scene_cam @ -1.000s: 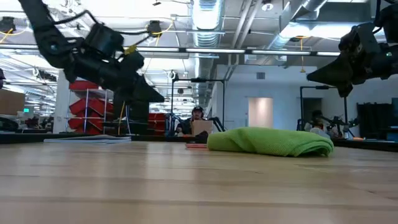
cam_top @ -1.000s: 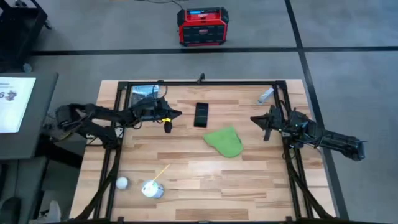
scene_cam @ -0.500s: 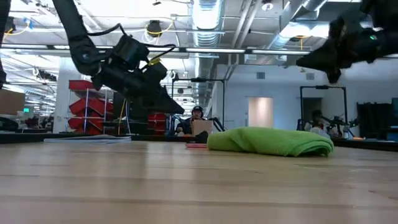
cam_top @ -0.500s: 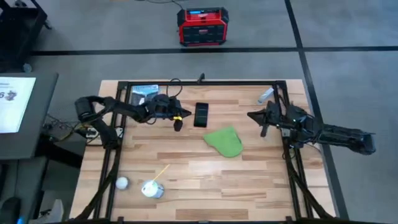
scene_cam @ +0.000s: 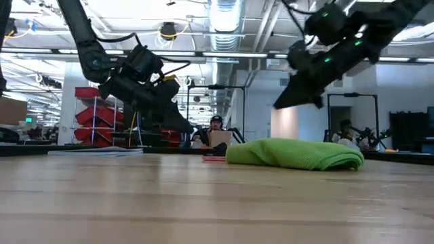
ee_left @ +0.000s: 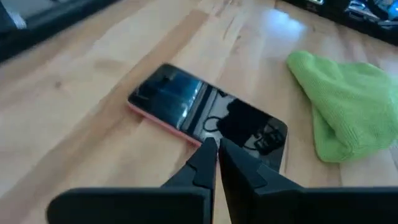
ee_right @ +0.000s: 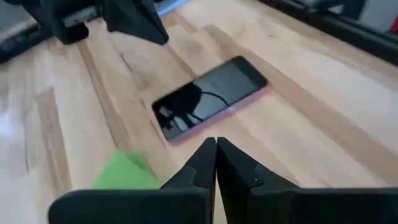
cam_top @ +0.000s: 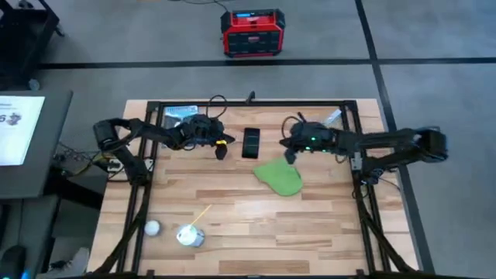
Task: Apply microfiber cloth
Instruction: Spray the front of the black cellphone with the white spray bottle
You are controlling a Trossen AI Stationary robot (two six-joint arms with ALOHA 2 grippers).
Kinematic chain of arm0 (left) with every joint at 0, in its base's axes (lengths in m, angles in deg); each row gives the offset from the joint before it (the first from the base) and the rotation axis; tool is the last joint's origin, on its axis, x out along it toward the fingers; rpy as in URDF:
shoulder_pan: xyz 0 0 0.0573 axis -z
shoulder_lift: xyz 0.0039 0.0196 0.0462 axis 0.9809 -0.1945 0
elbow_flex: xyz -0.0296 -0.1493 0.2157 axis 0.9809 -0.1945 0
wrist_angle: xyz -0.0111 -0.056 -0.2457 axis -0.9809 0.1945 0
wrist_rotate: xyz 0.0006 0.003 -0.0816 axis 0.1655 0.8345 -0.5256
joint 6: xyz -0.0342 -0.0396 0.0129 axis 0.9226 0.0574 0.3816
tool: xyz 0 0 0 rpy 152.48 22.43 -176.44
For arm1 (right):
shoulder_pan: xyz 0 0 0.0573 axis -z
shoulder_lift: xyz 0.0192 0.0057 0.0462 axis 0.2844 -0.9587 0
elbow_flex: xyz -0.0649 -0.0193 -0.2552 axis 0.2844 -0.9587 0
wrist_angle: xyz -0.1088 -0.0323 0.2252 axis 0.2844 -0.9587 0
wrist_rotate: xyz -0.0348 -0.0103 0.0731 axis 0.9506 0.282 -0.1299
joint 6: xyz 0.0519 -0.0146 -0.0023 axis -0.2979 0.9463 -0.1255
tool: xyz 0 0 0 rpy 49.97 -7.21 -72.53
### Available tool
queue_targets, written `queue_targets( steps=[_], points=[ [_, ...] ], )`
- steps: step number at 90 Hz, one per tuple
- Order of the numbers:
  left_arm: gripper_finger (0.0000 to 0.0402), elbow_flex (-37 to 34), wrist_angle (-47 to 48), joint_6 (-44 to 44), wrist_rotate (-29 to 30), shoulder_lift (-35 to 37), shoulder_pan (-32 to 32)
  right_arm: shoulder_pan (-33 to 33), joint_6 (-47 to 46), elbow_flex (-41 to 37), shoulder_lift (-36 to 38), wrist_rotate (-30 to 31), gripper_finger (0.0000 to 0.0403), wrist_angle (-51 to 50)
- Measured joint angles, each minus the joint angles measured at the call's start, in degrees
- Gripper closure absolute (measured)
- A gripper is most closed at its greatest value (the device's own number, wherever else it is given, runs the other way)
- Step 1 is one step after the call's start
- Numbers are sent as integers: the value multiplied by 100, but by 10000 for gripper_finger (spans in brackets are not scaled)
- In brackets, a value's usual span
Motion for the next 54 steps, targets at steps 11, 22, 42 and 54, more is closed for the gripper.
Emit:
queue_targets(
  steps=[11,22,42,54],
  points=[
    [402,0,23,254,-6,0,10,160,-101,12,-408,-358,403,778],
    [402,0,72,335,-16,0,10,205,-245,10,-755,-383,403,801],
    [402,0,121,450,-33,0,10,224,-685,77,-1564,-410,403,997],
    [402,0,77,652,-33,0,10,222,-738,354,-1859,-617,403,1017]
  ],
)
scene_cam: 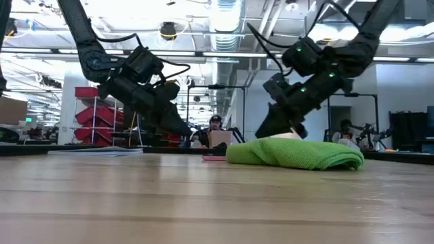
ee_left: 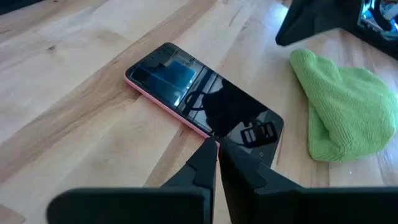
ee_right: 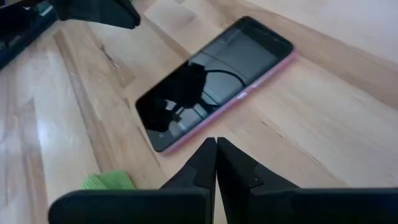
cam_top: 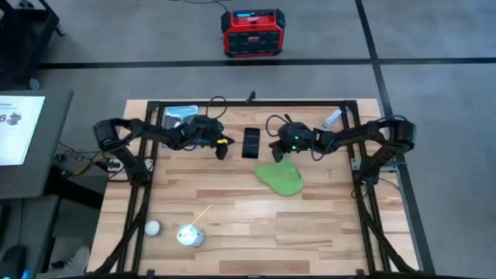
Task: Apply microfiber cloth
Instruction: Spray the front of the black cellphone with the white spray bottle
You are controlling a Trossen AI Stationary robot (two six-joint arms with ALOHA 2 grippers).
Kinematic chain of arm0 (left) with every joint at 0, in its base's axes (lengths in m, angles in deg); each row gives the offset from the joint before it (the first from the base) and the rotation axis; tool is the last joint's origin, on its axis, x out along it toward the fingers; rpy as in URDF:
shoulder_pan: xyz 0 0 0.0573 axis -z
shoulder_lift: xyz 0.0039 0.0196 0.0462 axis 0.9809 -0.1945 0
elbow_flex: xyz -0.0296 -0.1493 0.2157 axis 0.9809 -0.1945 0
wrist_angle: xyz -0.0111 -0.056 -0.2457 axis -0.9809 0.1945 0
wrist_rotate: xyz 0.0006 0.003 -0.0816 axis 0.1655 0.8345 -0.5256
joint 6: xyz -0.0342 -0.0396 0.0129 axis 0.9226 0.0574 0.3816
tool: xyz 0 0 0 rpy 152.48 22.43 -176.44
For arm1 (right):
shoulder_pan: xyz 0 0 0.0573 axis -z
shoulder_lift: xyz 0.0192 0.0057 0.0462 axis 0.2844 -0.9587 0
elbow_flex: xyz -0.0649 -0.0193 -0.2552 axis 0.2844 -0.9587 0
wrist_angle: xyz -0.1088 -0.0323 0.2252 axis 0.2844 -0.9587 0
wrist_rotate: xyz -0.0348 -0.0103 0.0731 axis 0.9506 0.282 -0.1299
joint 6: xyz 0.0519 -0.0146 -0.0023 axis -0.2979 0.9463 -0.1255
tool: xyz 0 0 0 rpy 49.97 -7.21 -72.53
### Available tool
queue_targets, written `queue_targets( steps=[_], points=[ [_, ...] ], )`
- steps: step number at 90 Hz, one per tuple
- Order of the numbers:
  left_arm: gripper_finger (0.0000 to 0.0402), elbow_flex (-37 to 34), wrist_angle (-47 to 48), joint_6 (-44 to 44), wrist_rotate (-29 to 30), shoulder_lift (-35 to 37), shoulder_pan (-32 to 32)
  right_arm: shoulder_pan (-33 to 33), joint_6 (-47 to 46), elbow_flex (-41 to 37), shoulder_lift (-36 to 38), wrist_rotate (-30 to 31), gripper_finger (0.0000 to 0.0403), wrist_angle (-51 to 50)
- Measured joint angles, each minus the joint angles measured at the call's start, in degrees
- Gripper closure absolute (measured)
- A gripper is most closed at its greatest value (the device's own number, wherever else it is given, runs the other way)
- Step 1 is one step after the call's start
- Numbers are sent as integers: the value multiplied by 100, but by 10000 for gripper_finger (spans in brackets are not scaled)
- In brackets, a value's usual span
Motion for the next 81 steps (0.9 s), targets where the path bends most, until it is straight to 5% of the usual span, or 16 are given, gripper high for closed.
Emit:
queue_targets(
  steps=[32,63,81],
  points=[
    [395,0,33,421,6,0,-4,-78,425,983,-525,-10,403,-840],
    [282,-2,223,198,813,2,38,-13,586,994,-515,20,403,-927],
    [268,-2,62,-504,1178,1,315,92,670,994,-515,28,403,-969]
  ],
)
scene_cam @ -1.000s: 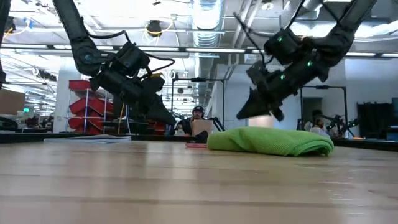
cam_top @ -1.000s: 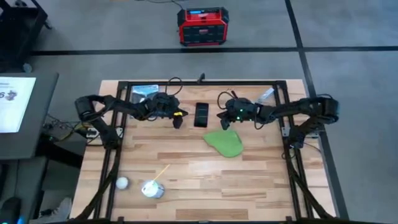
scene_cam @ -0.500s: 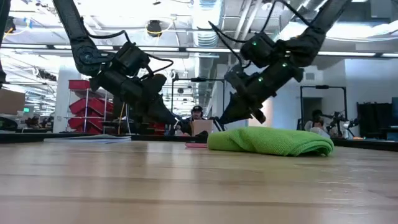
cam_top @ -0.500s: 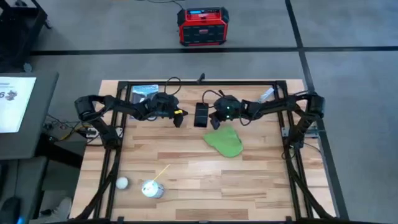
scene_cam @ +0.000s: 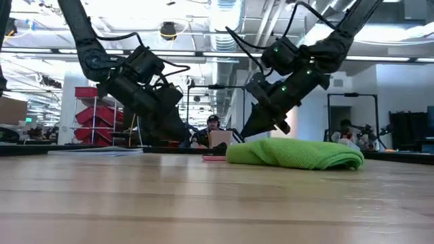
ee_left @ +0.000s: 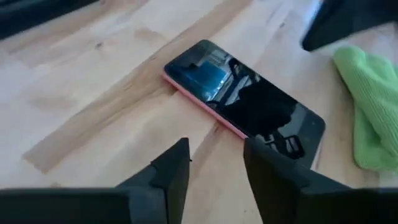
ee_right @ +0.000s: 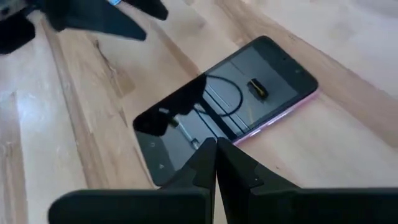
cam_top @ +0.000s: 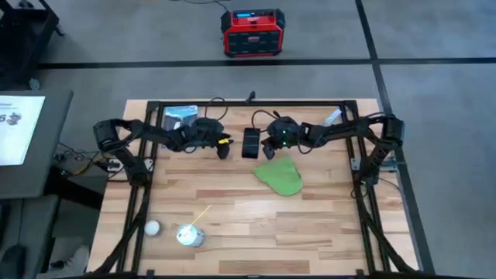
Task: Apply microfiber cloth
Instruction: Spray the front of the black cellphone with the white spray bottle
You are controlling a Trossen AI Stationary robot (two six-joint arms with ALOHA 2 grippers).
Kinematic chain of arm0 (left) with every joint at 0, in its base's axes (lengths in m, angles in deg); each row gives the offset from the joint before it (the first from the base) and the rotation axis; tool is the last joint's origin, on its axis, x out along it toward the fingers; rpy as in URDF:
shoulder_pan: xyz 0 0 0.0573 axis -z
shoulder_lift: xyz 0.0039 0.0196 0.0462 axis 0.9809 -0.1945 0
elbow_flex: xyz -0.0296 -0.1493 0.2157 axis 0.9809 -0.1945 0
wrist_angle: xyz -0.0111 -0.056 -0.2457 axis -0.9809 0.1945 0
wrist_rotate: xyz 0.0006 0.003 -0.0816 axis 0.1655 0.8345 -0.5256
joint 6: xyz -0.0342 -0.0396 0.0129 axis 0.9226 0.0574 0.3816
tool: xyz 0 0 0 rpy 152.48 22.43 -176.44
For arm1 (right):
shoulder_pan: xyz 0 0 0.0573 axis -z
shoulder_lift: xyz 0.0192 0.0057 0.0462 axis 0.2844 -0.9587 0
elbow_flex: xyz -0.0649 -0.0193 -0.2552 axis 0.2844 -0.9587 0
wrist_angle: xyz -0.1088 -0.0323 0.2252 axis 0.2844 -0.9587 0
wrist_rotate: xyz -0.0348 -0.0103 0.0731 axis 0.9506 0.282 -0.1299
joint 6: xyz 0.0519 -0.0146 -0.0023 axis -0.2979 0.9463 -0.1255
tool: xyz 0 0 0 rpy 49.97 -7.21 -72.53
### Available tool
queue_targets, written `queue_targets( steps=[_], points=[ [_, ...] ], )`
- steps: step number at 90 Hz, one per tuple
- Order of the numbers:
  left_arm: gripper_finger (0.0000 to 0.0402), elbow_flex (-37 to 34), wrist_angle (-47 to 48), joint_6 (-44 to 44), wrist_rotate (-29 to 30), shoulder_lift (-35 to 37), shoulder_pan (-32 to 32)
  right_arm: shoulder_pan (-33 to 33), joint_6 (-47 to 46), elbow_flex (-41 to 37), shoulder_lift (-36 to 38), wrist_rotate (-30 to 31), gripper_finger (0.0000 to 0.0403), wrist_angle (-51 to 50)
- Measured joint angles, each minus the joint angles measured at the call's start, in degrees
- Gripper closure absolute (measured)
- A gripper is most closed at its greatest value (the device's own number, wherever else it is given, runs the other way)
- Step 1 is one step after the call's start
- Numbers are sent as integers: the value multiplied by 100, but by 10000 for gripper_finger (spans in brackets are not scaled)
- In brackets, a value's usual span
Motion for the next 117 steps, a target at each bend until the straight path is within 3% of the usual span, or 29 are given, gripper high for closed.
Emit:
queue_targets(
  steps=[9,19,44,57,88,117],
  points=[
    [267,0,-44,-571,328,-67,132,-5,74,0,0,121,403,-170],
    [267,29,-204,-363,386,-430,194,-7,104,0,-7,242,403,-367],
    [267,608,-142,37,-442,-1325,95,-7,78,-9,-7,259,403,-617],
    [267,728,-130,43,-622,-1355,53,-7,14,-76,-40,320,403,-567],
    [267,737,-179,28,-682,-1363,31,-129,-191,204,-1239,275,403,358],
    [267,734,-738,98,-1298,-1415,29,-118,312,512,-1401,47,403,289]
  ],
)
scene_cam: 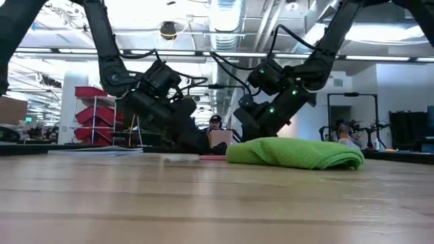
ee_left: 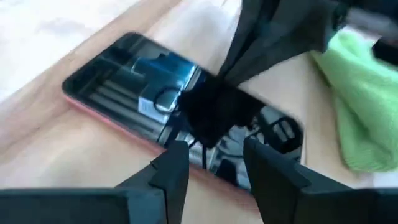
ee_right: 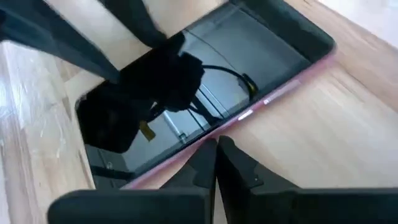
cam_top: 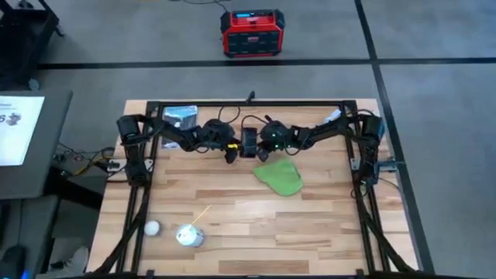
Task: Apply microfiber cloth
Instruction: Spray the front of the black cellphone with the white spray bottle
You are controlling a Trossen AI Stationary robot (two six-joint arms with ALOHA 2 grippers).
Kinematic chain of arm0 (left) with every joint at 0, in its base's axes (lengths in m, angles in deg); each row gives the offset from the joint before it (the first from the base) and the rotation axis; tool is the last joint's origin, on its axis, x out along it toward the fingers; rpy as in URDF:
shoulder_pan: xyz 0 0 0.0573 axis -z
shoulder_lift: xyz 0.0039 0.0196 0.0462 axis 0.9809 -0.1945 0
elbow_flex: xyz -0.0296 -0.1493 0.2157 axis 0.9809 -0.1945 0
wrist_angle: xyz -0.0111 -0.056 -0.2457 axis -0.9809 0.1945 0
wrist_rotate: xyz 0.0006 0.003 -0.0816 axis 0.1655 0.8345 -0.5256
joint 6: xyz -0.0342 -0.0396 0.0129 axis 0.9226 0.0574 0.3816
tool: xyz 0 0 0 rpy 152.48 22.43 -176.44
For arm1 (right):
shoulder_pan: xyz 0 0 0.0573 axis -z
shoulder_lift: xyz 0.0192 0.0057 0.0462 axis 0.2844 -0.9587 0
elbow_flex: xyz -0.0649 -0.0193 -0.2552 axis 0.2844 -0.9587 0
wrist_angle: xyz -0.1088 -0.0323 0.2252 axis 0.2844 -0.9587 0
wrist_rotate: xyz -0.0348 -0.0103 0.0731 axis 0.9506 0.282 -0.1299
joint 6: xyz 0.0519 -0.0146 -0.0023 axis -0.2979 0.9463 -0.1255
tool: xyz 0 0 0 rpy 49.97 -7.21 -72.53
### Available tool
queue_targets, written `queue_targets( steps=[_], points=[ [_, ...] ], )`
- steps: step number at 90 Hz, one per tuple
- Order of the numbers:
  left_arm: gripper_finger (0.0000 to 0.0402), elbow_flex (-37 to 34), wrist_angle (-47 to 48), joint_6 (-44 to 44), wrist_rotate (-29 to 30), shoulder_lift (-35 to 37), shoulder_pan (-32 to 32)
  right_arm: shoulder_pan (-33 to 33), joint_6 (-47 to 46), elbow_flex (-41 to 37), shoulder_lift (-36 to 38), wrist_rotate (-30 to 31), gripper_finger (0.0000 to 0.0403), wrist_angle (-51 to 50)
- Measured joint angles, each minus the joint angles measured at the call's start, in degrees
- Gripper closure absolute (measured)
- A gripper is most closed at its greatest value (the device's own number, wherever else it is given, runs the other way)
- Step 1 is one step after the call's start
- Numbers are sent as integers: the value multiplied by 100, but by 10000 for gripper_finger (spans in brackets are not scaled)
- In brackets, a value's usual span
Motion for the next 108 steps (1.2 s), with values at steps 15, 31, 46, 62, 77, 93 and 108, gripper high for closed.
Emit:
queue_targets(
  steps=[15,31,46,62,77,93,108],
  points=[
    [267,4,-82,175,-101,-100,9,-8,15,8,-9,-32,403,155],
    [267,24,75,228,-140,-146,-150,-22,25,8,-11,-24,403,123],
    [267,5,288,259,-130,77,-337,-14,26,8,-9,-27,403,48],
    [267,3,496,-59,-131,783,-350,12,54,8,-9,-35,403,39],
    [267,6,1464,-414,494,1292,-369,69,54,-6,-11,-118,403,148],
    [267,0,1943,-412,792,1274,-435,69,62,-10,-13,-112,403,215],
    [267,7,1788,-175,760,889,-491,28,63,-12,-19,-59,403,304]
  ],
)
